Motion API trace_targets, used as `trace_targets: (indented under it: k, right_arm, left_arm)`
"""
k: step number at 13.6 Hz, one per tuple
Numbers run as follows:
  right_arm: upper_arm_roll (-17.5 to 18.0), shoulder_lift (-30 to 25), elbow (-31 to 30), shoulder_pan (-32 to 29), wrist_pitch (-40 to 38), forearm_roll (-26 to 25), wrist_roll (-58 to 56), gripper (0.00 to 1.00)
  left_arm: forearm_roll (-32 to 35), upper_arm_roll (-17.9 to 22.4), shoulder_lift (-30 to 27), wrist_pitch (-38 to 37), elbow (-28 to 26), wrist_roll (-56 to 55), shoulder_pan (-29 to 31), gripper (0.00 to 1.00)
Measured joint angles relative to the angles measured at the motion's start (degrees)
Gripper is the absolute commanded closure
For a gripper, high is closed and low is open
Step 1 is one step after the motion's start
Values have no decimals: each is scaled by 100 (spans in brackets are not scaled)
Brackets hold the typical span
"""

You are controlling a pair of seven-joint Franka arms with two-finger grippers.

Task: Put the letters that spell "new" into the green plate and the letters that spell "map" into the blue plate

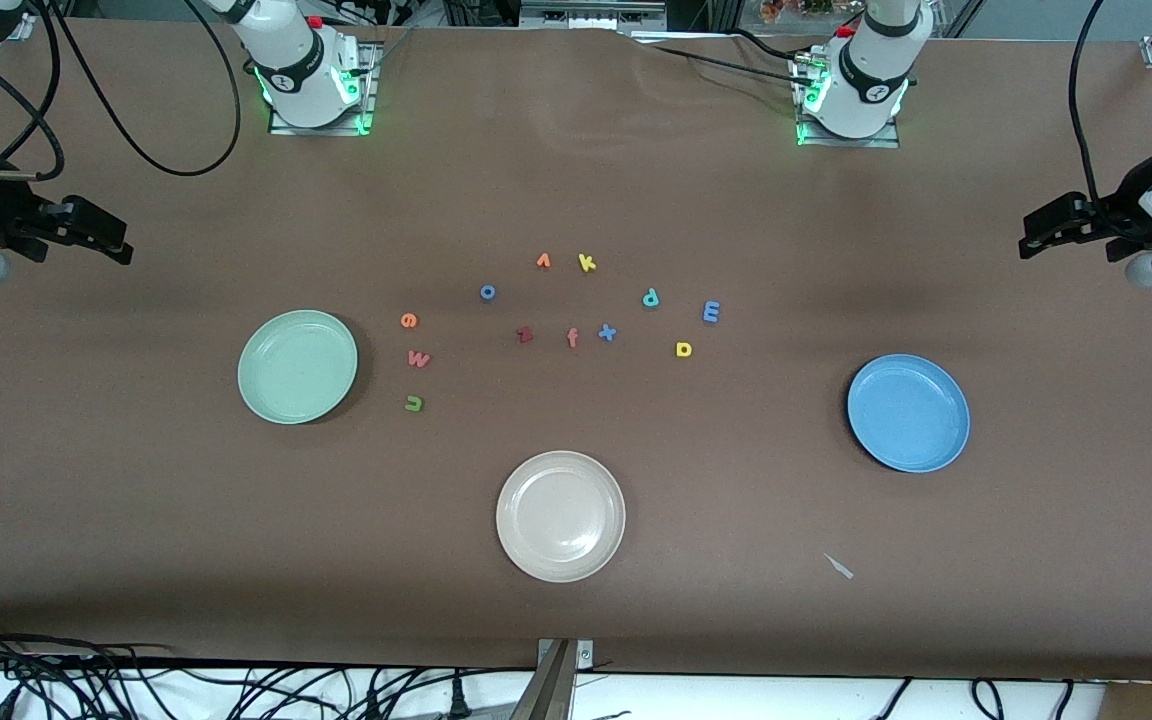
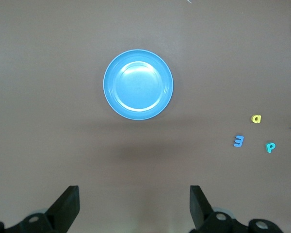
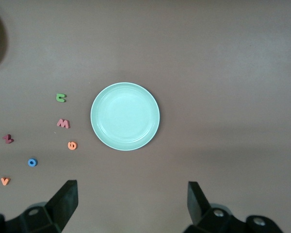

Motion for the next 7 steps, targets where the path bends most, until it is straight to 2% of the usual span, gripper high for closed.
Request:
trace_targets:
  k: [7]
  right_arm:
    - [10, 1, -3, -3, 108, 0, 0, 0]
  left_arm:
    - [0, 0, 0, 0, 0, 0, 0, 0]
